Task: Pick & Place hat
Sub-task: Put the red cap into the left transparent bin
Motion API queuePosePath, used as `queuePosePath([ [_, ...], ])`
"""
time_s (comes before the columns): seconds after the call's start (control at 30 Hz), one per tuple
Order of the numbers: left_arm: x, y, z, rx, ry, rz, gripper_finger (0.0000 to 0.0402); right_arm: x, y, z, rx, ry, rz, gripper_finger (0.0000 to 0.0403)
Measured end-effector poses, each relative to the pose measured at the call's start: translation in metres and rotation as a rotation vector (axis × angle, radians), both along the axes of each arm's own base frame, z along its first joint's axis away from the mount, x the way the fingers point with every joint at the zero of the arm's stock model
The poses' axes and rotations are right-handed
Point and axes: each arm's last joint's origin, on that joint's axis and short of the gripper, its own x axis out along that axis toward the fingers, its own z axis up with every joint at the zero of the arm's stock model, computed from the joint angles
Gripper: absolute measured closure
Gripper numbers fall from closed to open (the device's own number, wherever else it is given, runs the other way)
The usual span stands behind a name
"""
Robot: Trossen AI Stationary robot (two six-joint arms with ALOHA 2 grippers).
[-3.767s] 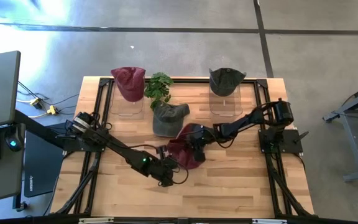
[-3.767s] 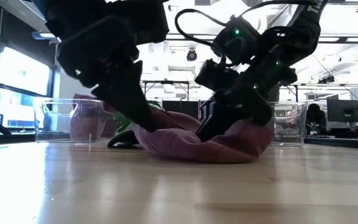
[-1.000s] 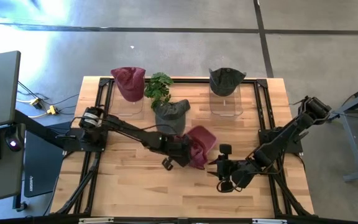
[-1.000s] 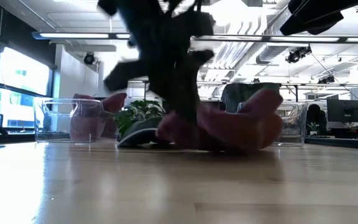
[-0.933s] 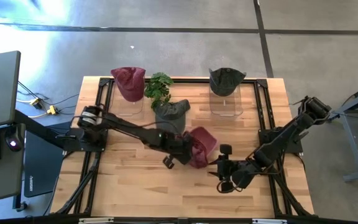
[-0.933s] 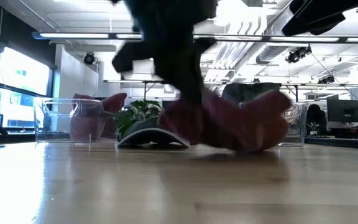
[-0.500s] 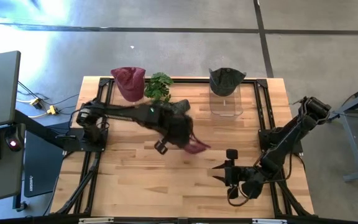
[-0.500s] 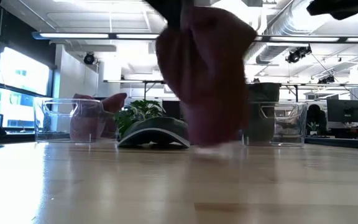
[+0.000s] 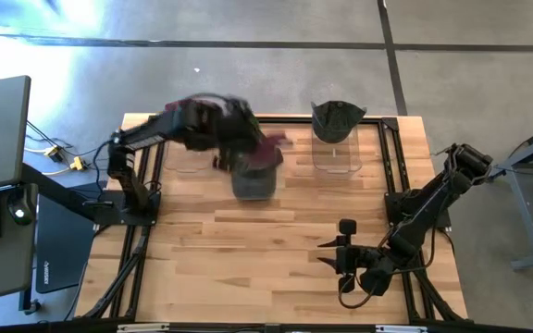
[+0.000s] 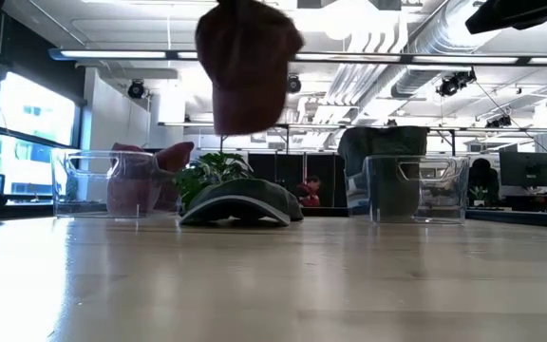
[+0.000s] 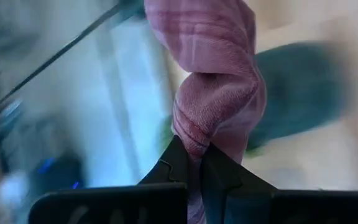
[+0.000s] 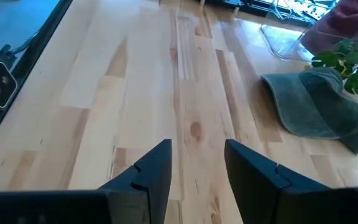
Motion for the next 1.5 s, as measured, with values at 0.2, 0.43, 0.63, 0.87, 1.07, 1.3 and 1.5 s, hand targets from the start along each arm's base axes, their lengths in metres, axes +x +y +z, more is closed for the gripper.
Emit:
queuePosePath([
  [0.2,-0.028,0.046,0.017,0.218,-0.031,0.289,0.0401,0.0,-0.001,0.0,-0.002,0.001,-0.007,0.0259],
  [0.43,-0.044,0.077,0.021,0.256,-0.01,0.407,0.0401,0.0,0.0,0.0,0.012,0.008,-0.002,0.0259],
  [0.63,-0.069,0.083,0.013,0.258,0.034,0.475,0.0401,-0.004,0.004,-0.001,0.037,0.019,0.02,0.0259],
  [0.87,-0.101,0.069,-0.03,0.078,0.079,0.521,0.0401,-0.009,0.007,0.0,0.001,-0.006,0.016,0.0259],
  [1.07,-0.12,0.061,-0.069,-0.014,0.136,0.588,0.0401,-0.009,0.007,0.0,-0.006,-0.009,0.01,0.0258],
  [1.3,-0.128,0.057,-0.11,-0.039,0.118,0.624,0.0401,-0.009,0.006,0.0,-0.013,-0.017,0.0,0.0258],
  [1.5,-0.127,0.058,-0.13,0.026,0.024,0.591,0.0401,-0.008,0.006,0.0,-0.008,-0.019,-0.002,0.0258],
])
